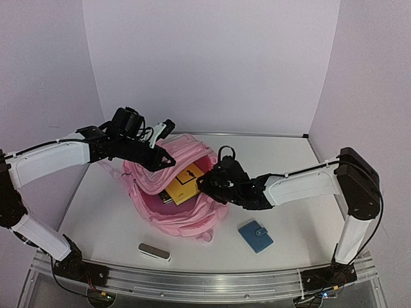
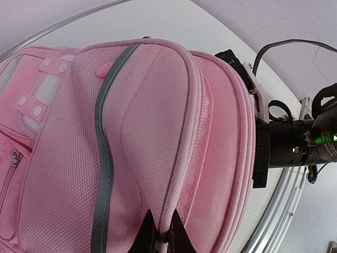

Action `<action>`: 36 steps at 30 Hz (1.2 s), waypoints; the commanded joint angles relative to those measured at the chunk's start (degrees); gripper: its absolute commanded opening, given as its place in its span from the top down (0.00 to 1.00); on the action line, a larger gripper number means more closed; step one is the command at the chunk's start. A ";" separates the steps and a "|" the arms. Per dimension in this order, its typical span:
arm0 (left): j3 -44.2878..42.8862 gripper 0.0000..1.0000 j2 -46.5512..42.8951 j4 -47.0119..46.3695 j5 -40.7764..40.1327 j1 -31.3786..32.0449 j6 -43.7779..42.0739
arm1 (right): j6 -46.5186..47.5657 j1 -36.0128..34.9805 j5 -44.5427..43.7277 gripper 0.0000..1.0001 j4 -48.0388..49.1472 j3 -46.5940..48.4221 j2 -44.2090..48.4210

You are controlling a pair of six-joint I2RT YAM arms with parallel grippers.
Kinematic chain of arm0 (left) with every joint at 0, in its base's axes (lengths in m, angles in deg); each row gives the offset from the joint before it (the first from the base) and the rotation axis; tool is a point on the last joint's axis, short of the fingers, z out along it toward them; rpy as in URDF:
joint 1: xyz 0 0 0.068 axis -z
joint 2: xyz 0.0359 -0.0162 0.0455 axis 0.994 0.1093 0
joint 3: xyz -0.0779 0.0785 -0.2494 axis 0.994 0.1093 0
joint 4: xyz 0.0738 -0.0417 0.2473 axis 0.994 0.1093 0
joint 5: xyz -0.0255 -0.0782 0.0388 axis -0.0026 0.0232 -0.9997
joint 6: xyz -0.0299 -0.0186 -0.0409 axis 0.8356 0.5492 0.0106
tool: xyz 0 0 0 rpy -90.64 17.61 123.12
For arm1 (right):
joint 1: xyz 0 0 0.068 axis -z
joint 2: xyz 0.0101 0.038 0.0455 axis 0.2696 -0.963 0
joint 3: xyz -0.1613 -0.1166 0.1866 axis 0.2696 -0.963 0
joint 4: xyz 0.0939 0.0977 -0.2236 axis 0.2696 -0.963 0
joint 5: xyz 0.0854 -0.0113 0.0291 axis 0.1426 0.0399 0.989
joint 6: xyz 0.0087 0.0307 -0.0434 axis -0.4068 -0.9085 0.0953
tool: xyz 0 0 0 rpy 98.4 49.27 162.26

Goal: Pack the student bag
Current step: Place the book in the student bag.

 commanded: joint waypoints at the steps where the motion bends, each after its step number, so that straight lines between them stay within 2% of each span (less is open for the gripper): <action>1: -1.87 1.00 -3.61 -8.01 3.23 0.73 -1.50 | -0.20 -0.13 -0.08 0.54 -1.24 -0.23 -1.45; 14: -1.92 1.00 -3.25 -7.93 3.11 0.74 -1.69 | -0.41 -0.06 1.46 0.56 -1.24 3.67 -5.92; 20: -2.17 1.00 -2.55 -7.61 3.25 0.73 -1.62 | 3.38 -0.06 0.44 0.68 -1.24 9.18 -8.21; 25: -2.18 1.00 -1.67 -7.67 3.71 0.70 -1.36 | 5.92 -0.02 0.13 0.72 -1.24 14.70 -11.90; 31: -2.21 1.00 -0.77 -7.51 3.86 0.74 -1.24 | 7.00 -0.01 0.05 0.71 -1.24 16.10 -12.30; 36: -2.93 1.00 1.31 -6.62 1.79 0.75 -0.10 | 7.04 -0.06 -5.13 0.61 -1.26 8.92 -4.60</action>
